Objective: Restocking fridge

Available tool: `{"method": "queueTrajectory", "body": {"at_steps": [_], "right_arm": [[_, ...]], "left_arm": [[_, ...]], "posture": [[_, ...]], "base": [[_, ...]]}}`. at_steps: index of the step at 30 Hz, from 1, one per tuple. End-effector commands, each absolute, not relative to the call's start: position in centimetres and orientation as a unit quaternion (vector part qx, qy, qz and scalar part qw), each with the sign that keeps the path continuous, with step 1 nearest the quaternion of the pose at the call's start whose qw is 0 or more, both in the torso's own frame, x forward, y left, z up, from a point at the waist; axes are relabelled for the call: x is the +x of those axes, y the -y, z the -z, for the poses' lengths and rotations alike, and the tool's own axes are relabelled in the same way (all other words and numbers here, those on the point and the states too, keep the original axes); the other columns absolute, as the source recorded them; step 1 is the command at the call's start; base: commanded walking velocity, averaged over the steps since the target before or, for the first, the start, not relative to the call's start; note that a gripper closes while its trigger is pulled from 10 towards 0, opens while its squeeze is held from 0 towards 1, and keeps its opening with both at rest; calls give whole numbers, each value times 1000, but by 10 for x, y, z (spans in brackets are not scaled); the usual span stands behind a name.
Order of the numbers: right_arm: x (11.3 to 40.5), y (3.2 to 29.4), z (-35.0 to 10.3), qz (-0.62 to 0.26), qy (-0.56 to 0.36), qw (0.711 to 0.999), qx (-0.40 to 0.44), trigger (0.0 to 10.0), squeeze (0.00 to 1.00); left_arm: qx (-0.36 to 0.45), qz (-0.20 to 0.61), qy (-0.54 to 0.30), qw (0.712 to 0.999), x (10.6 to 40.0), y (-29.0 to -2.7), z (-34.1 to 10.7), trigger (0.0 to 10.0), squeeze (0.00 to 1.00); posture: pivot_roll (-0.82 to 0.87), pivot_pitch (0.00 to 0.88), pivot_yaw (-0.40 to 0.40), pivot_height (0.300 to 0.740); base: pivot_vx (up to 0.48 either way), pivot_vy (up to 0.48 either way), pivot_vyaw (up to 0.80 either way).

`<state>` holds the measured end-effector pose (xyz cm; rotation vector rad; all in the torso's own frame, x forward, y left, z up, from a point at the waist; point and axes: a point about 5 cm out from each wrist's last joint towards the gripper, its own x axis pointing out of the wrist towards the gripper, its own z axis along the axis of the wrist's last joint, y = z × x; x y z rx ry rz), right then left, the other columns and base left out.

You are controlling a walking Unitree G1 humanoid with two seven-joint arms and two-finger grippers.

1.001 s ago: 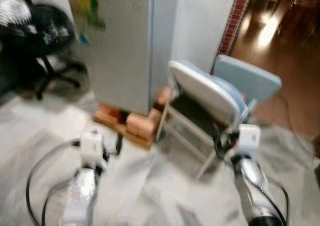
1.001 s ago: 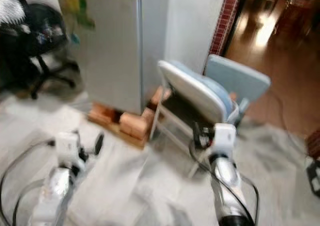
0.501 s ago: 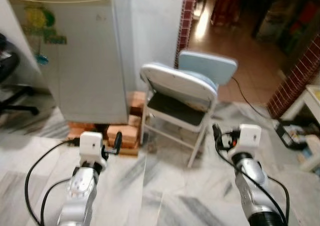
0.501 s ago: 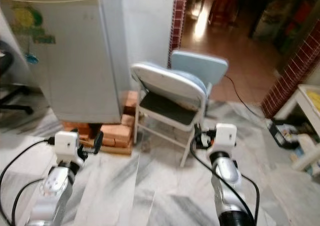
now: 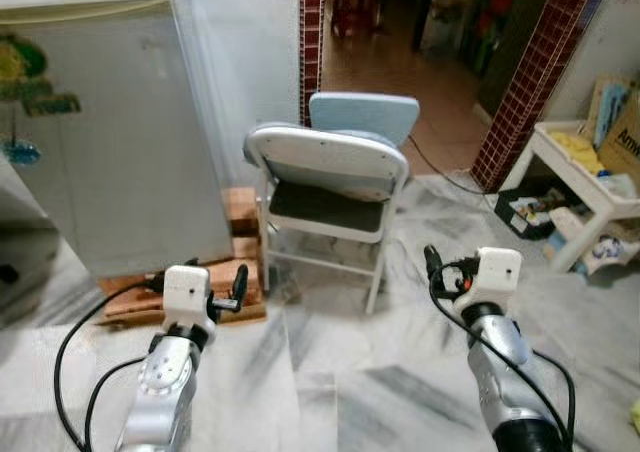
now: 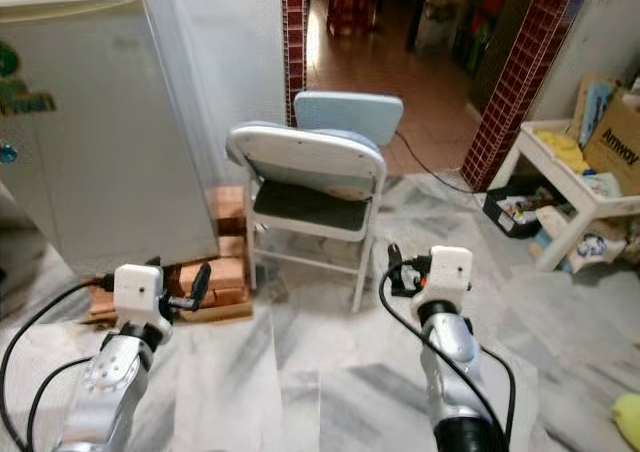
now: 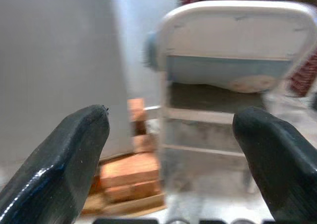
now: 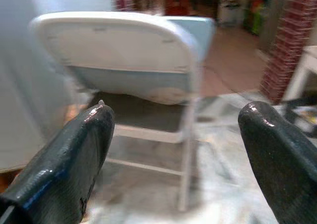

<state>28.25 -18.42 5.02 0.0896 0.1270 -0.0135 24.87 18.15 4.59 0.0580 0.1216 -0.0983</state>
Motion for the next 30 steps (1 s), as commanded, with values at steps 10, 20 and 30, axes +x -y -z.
{"method": "queueTrajectory", "body": {"at_steps": [10, 20, 30], "right_arm": [[294, 181, -60, -8, -47, 998, 42, 10000, 0], [297, 180, -59, -13, -48, 998, 39, 10000, 0], [294, 184, -59, -8, -50, 998, 41, 10000, 0]], "left_arm": [[36, 47, -57, 997, 249, -183, -48, 10000, 0], [32, 54, -60, 996, 249, -176, -45, 10000, 0], [37, 63, -64, 995, 247, -175, -44, 10000, 0]], "posture": [[48, 0, -13, 740], [43, 0, -16, 740], [35, 0, -13, 740]], "base": [[0, 480, 0], [0, 480, -560], [0, 480, -800]]}}
